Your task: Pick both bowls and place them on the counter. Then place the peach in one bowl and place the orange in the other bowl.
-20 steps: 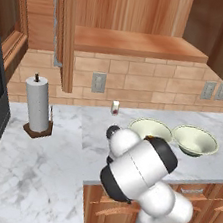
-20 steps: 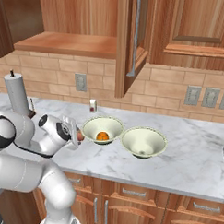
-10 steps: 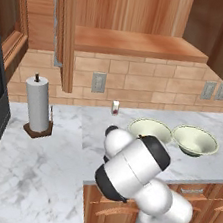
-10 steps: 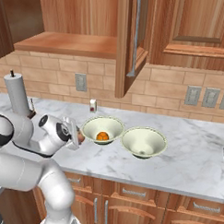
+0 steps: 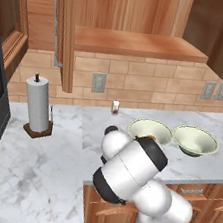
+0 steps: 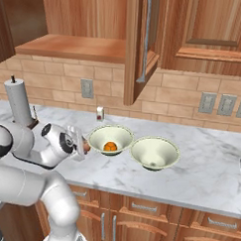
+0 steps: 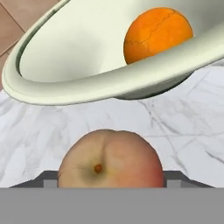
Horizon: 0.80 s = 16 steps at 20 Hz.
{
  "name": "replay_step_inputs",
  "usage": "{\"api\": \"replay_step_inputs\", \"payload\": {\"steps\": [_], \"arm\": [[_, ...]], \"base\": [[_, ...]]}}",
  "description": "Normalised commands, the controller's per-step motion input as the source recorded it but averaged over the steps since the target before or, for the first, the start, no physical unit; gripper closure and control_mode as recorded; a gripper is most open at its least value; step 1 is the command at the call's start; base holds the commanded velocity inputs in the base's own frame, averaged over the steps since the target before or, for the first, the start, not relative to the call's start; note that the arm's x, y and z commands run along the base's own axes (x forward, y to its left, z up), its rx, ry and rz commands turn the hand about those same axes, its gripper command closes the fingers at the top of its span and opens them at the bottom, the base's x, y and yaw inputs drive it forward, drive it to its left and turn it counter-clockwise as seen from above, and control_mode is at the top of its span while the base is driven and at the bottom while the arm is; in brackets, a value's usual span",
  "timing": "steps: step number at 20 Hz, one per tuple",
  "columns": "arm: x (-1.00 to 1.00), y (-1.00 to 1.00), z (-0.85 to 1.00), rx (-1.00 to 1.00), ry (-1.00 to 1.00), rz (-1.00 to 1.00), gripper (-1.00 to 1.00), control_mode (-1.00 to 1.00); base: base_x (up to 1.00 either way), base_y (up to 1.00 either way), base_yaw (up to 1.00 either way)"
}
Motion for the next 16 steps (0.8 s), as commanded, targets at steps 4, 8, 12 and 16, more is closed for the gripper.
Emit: {"api": "replay_step_inputs", "payload": {"steps": [4,8,12,16], "arm": [[-0.42,0.08,0.03,0.03,0.0,0.04,1.0,-1.0],[-0.51,0.09,0.27,0.07,-0.03,0.04,1.0,-1.0],[-0.41,0.02,0.47,0.05,-0.02,0.01,1.0,-1.0],[-0.36,0.02,0.56,0.03,0.0,0.03,1.0,-1.0]], "base": [[0.0,0.0,0.0],[0.0,0.0,0.0],[0.0,0.0,0.0],[0.0,0.0,0.0]]}}
